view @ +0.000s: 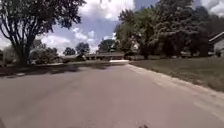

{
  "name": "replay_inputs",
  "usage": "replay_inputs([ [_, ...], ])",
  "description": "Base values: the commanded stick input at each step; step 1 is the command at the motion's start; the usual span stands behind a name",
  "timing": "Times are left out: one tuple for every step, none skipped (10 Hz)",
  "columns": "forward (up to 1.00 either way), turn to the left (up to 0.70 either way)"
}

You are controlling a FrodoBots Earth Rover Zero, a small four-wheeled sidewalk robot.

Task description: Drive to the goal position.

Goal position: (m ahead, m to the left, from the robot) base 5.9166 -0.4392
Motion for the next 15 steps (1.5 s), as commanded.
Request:
replay_inputs([
  [0.70,0.00],
  [0.70,0.00],
  [0.70,0.00],
  [0.70,0.00],
  [0.70,0.00],
  [0.70,0.00],
  [0.70,0.00],
  [0.70,0.00],
  [0.70,0.00],
  [0.70,0.00],
  [0.70,0.00],
  [0.70,0.00],
  [0.70,0.00],
  [0.70,0.00],
  [0.70,0.00],
])
